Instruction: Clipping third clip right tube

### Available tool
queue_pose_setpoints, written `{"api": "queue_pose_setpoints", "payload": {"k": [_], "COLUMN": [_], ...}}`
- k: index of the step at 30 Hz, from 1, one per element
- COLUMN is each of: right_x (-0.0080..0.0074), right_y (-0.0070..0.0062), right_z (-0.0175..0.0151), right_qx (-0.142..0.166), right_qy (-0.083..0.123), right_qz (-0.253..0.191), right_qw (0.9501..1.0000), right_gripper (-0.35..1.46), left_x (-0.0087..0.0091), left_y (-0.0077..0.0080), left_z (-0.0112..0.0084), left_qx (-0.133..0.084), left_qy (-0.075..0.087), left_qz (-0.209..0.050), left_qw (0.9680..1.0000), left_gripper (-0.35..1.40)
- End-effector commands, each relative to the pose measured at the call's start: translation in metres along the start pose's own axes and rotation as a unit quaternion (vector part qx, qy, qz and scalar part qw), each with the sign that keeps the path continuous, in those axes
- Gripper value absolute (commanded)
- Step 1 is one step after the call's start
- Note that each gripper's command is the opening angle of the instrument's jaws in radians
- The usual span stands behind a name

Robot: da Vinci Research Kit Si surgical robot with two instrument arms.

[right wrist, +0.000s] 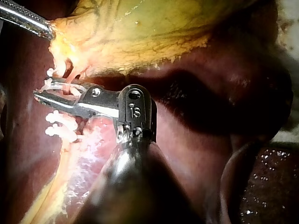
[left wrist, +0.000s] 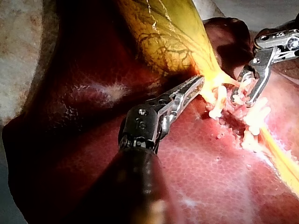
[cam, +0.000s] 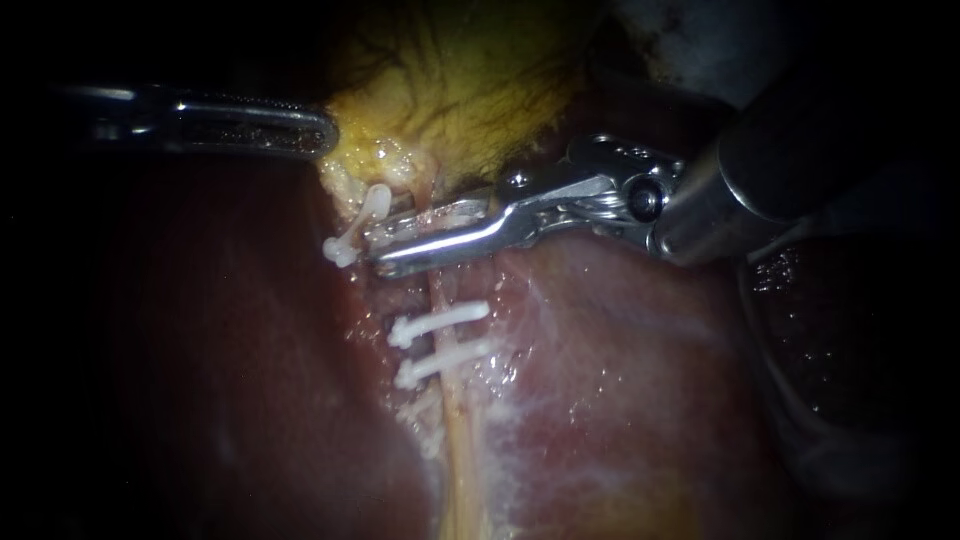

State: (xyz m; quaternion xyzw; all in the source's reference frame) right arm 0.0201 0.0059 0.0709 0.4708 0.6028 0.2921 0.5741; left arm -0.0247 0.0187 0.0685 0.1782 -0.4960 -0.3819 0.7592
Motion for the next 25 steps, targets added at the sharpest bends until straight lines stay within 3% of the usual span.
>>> {"api": "queue_pose_setpoints", "payload": {"k": [1,5,9,14,25], "right_x": [0.0,0.0,0.0,-0.0001,-0.0004], "right_y": [0.0,0.0,0.0002,0.0002,0.0003], "right_z": [0.0,0.0,0.0,0.0001,0.0001], "right_qx": [0.0,0.0,0.0,0.013,0.014], "right_qy": [0.0,0.0,0.0,-0.015,-0.016], "right_qz": [0.003,0.003,0.003,0.002,0.001], "right_qw": [1.0,1.0,1.0,0.9998,0.9998], "right_gripper": [-0.12,-0.35,-0.35,-0.35,-0.35], "left_x": [0.0,0.0,0.0,0.0,0.0], "left_y": [0.0,0.0,0.0,-0.0001,-0.0001], "left_z": [0.0,0.0,0.0,0.0,0.0], "left_qx": [0.0,0.0,0.0,0.0,0.0], "left_qy": [0.0,0.0,0.0,0.0,0.0], "left_qz": [0.0,0.0,0.0,0.0,0.0], "left_qw": [1.0,1.0,1.0,1.0,1.0], "left_gripper": [-0.35,-0.35,-0.35,-0.35,-0.35]}}
